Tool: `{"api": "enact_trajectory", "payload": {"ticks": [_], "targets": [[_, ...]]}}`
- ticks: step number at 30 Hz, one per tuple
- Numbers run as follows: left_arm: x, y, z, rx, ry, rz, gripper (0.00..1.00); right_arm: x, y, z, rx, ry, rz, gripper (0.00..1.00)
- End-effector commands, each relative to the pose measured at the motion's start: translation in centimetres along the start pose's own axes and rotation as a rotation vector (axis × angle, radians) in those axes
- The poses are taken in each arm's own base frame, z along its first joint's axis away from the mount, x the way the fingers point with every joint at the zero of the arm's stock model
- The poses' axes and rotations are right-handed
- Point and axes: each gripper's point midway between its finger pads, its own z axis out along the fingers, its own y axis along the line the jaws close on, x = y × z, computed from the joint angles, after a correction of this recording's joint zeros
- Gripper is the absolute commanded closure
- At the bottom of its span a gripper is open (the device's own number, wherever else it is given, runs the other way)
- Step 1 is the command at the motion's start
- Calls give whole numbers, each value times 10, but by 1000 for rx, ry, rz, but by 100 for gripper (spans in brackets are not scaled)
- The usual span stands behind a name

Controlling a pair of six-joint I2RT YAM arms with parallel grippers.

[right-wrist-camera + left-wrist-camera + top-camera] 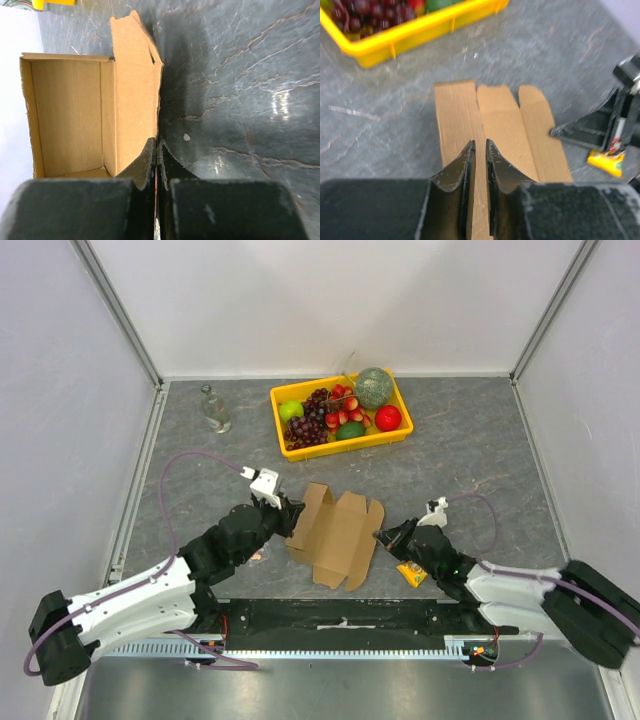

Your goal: Fold the paper box

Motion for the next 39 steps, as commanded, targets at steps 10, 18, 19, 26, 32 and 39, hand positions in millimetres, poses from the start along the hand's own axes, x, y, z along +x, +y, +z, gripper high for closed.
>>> {"api": "enact_trajectory", "payload": {"ticks": [10,18,19,26,32,39], "targets": [[-82,-9,-25,13,-206,-11,79,-74,49,-59,148,-100,-627,100],[-83,-1,-35,-4,-228,-2,78,-85,99,-59,126,28,-1019,100],[-84,0,-37,-7,-234,-4,78,-89,109,-59,107,19,-1057,100],[-81,8,-41,-29,-246,-9,77,-117,154,-68,55,-63,-1259,100],[-78,11,-42,-37,-247,-10,77,-118,179,-62,-12,-38,-1419,100],[-70,13,-42,-34,-242,-15,77,-95,185,-45,-98,140,-1602,100]]}}
